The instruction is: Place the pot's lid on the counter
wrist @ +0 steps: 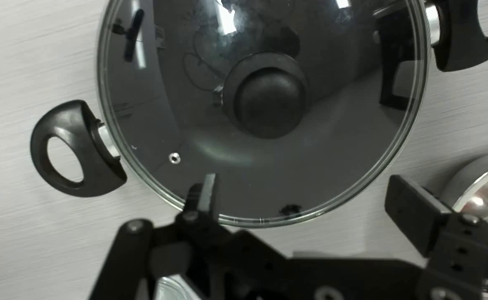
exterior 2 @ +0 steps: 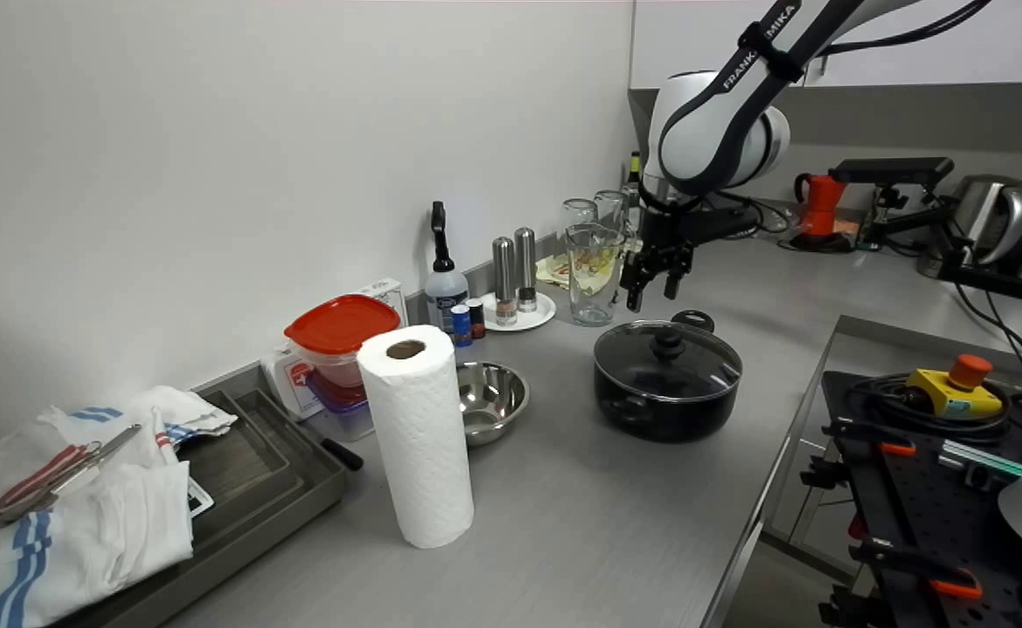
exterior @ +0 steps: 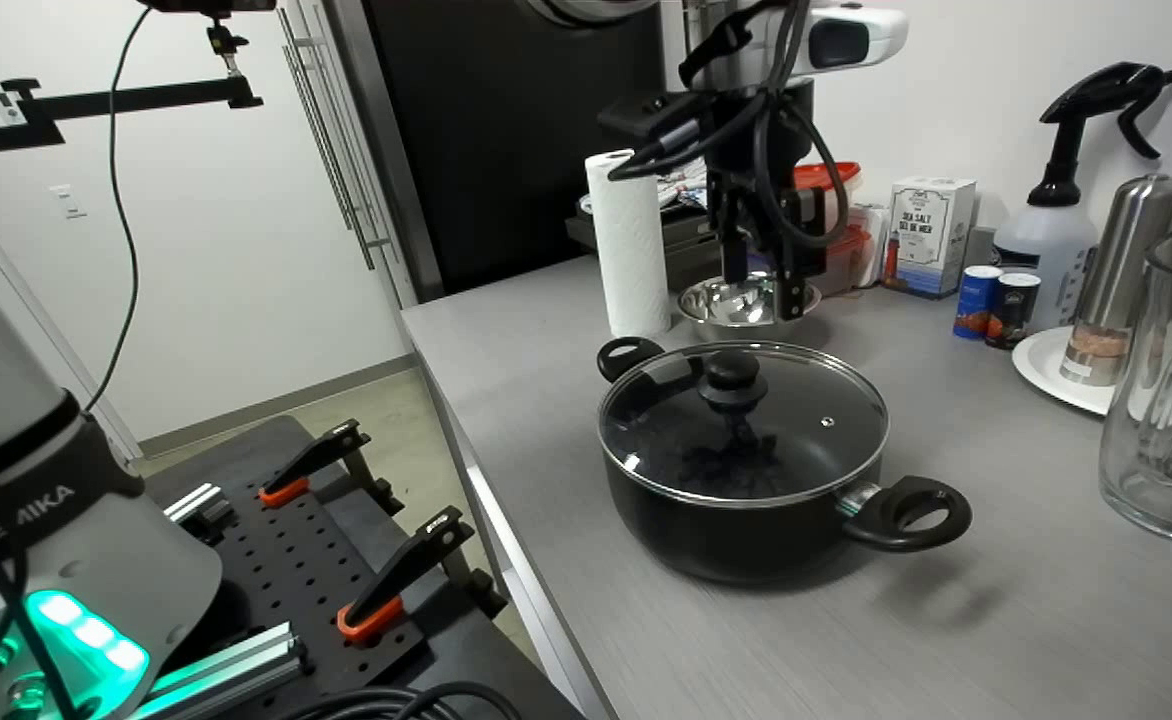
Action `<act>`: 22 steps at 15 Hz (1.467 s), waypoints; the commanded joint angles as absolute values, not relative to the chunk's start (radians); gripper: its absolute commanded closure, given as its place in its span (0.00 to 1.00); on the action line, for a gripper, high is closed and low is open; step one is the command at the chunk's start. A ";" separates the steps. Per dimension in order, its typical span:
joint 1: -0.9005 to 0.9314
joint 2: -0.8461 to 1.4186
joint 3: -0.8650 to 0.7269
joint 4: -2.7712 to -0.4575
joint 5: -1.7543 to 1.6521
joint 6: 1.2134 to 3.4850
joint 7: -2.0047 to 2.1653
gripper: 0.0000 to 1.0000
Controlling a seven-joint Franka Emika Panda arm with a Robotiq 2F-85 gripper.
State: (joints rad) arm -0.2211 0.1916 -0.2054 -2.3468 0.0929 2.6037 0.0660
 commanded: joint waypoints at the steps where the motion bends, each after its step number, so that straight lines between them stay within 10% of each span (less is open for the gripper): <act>1: -0.227 0.216 -0.200 -2.371 0.119 2.666 0.047 0.00; 19: -0.231 0.259 -0.195 -2.420 0.157 2.690 0.054 0.00; 22: -0.233 0.258 -0.194 -2.418 0.162 2.688 0.051 0.31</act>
State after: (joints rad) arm -0.2234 0.2597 -0.2054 -2.4092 0.1364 2.6596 0.0661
